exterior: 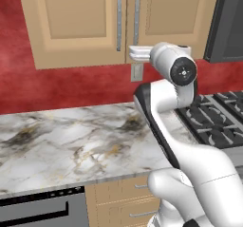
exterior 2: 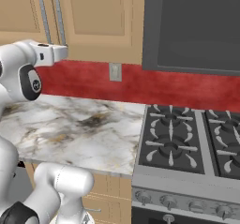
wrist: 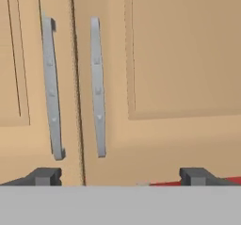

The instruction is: Move the condiment bottle and mustard from the cabinet to the dining counter.

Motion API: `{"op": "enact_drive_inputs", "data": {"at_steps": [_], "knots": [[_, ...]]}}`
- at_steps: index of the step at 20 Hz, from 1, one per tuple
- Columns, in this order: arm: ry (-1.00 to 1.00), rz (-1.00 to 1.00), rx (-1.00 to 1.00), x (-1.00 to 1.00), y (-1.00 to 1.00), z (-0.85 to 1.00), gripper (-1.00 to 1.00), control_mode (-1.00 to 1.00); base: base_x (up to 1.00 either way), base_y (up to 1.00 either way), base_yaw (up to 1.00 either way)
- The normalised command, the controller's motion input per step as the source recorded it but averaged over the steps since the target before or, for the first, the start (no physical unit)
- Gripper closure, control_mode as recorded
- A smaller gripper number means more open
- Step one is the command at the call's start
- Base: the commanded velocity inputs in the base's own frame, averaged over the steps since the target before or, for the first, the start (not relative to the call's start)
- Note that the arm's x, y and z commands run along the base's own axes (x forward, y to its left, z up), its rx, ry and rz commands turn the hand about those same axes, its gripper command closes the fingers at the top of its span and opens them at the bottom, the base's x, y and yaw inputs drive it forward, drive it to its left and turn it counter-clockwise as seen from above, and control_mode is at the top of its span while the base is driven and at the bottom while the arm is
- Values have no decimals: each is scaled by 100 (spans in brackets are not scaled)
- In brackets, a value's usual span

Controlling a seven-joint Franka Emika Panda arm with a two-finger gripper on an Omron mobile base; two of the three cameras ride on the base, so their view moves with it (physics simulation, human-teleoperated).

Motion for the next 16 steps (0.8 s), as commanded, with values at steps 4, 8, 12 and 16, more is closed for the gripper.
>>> {"op": "enact_drive_inputs", "data": {"at_steps": [4, 8, 12, 16], "knots": [[-3, 0, 0, 9, 19, 16, -100, -100, 0, 0, 0], [0, 0, 0, 24, 12, 14, -100, -100, 0, 0, 0], [0, 0, 0, 35, 2, 16, -100, -100, 0, 0, 0], [0, 0, 0, 46, 0, 14, -100, -100, 0, 0, 0]]}}
